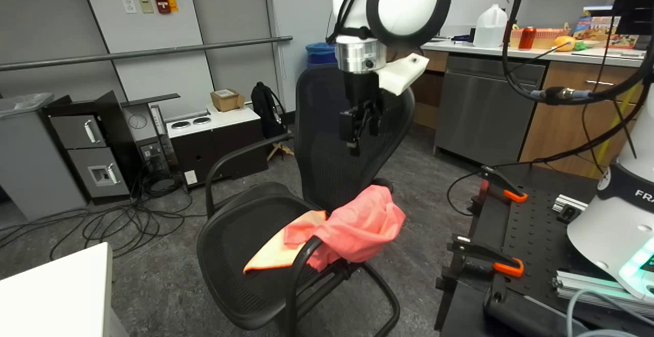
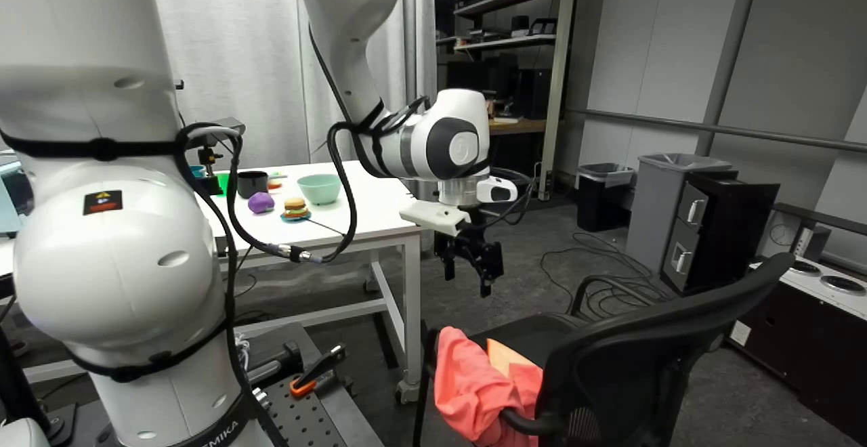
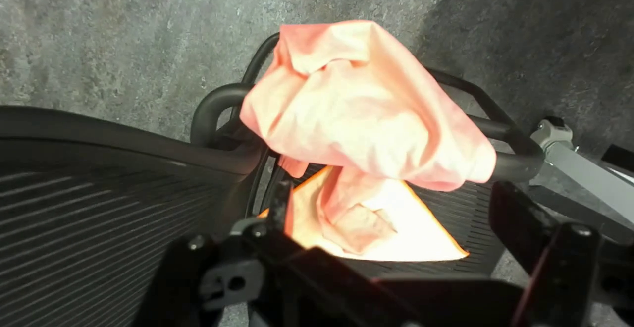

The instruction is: Move the sweatshirt from the armrest to the backrest of the chair

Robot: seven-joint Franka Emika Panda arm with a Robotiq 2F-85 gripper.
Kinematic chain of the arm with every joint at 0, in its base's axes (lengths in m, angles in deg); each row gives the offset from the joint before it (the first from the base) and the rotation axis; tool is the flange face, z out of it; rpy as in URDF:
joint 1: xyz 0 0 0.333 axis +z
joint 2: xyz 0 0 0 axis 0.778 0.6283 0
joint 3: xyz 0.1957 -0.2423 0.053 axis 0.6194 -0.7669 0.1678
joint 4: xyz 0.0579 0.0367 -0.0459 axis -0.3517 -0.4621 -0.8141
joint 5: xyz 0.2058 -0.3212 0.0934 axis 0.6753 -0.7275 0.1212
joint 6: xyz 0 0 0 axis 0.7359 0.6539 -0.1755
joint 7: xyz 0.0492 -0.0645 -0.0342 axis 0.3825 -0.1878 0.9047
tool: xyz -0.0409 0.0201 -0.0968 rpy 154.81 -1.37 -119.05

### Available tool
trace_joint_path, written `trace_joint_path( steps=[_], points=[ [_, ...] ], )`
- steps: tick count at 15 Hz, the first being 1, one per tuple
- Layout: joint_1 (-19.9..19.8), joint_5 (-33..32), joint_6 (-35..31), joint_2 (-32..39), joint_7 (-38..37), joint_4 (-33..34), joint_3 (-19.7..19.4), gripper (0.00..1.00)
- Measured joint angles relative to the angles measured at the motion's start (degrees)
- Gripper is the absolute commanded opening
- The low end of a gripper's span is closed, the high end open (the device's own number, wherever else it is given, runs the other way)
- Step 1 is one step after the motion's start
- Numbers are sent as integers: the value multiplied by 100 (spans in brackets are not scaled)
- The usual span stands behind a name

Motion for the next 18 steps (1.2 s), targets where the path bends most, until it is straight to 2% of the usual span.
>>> trace_joint_path(
  steps=[3, 8, 18],
  points=[
    [7, -180, -310, 748, -6, 336, -127, 100],
    [142, -249, -365, 1627, -2, 936, -433, 100],
    [235, -137, -433, 1894, 1, 1002, -487, 100]
  ],
)
